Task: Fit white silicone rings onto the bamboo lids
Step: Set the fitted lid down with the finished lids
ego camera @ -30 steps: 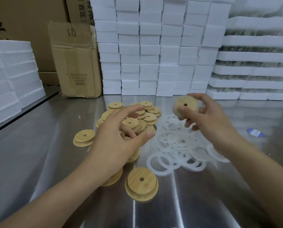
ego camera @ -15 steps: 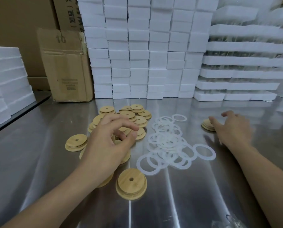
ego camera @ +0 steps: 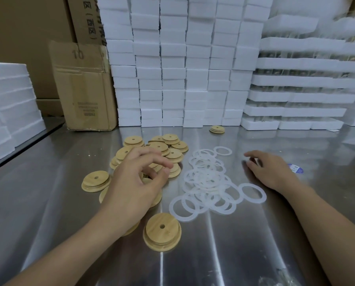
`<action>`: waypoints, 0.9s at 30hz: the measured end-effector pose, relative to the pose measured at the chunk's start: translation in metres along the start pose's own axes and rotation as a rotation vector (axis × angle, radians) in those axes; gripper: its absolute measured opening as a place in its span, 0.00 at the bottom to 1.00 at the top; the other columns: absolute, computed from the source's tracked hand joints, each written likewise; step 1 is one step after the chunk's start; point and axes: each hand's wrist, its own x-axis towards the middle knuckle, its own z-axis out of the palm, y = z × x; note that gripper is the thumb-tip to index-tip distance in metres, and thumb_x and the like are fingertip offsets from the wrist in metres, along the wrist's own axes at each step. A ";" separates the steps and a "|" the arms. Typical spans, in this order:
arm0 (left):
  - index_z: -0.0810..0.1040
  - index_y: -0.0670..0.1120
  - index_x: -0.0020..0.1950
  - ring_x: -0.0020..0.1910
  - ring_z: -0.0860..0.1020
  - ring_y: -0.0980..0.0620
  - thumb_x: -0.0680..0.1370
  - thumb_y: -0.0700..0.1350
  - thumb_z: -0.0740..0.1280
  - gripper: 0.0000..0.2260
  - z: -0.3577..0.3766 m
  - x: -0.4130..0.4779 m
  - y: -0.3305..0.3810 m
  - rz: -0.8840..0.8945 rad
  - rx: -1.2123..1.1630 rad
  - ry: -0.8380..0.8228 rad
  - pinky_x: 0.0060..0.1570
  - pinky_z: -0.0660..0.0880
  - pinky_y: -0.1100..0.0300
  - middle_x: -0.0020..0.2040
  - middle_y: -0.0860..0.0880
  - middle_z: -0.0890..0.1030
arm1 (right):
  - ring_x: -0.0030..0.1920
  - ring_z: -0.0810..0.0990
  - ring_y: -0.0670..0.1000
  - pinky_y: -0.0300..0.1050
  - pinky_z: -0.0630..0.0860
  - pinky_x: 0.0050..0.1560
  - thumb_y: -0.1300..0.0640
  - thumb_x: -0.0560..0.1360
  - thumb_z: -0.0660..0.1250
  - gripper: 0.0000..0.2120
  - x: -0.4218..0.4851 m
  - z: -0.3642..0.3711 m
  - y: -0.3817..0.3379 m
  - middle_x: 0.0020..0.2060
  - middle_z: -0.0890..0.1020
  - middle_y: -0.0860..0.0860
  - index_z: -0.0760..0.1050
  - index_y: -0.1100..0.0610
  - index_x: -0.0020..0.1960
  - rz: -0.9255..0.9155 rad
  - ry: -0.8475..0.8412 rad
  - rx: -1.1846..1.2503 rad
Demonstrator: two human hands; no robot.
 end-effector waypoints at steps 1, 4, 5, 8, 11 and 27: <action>0.87 0.61 0.45 0.44 0.81 0.57 0.78 0.44 0.76 0.09 0.001 0.000 0.000 0.007 0.003 -0.004 0.41 0.72 0.73 0.57 0.66 0.78 | 0.62 0.80 0.57 0.53 0.74 0.64 0.49 0.84 0.64 0.16 0.001 0.001 -0.001 0.59 0.84 0.52 0.78 0.47 0.71 -0.010 -0.004 0.001; 0.86 0.60 0.46 0.46 0.80 0.59 0.78 0.44 0.75 0.09 0.002 -0.001 -0.001 0.032 0.039 -0.016 0.42 0.72 0.74 0.57 0.66 0.79 | 0.61 0.80 0.56 0.52 0.74 0.63 0.48 0.85 0.63 0.17 0.004 0.004 -0.005 0.59 0.84 0.52 0.77 0.46 0.73 -0.035 -0.025 0.016; 0.86 0.60 0.47 0.47 0.80 0.59 0.79 0.44 0.74 0.09 0.002 -0.001 -0.003 0.044 0.071 -0.015 0.43 0.72 0.74 0.56 0.66 0.79 | 0.62 0.80 0.56 0.53 0.74 0.63 0.48 0.85 0.62 0.18 0.004 0.005 -0.006 0.60 0.83 0.52 0.76 0.46 0.74 -0.042 -0.033 0.013; 0.84 0.61 0.53 0.53 0.77 0.63 0.80 0.48 0.71 0.07 -0.004 0.002 -0.010 0.092 0.277 -0.023 0.50 0.71 0.67 0.55 0.67 0.80 | 0.62 0.79 0.56 0.56 0.75 0.64 0.46 0.85 0.61 0.17 0.005 0.006 -0.006 0.61 0.83 0.50 0.78 0.45 0.72 -0.059 -0.046 -0.027; 0.72 0.64 0.75 0.74 0.66 0.59 0.82 0.58 0.66 0.21 -0.013 0.008 -0.028 0.051 0.628 -0.174 0.71 0.65 0.52 0.73 0.66 0.72 | 0.63 0.79 0.57 0.59 0.76 0.64 0.47 0.85 0.61 0.15 0.007 0.008 -0.006 0.63 0.83 0.51 0.80 0.45 0.68 -0.058 -0.030 -0.079; 0.69 0.61 0.79 0.76 0.70 0.43 0.79 0.64 0.65 0.28 -0.033 0.079 -0.066 -0.317 0.616 -0.165 0.70 0.70 0.43 0.79 0.51 0.70 | 0.76 0.66 0.60 0.64 0.64 0.74 0.33 0.84 0.50 0.22 0.031 0.010 -0.017 0.77 0.68 0.51 0.66 0.29 0.76 -0.062 -0.174 -0.269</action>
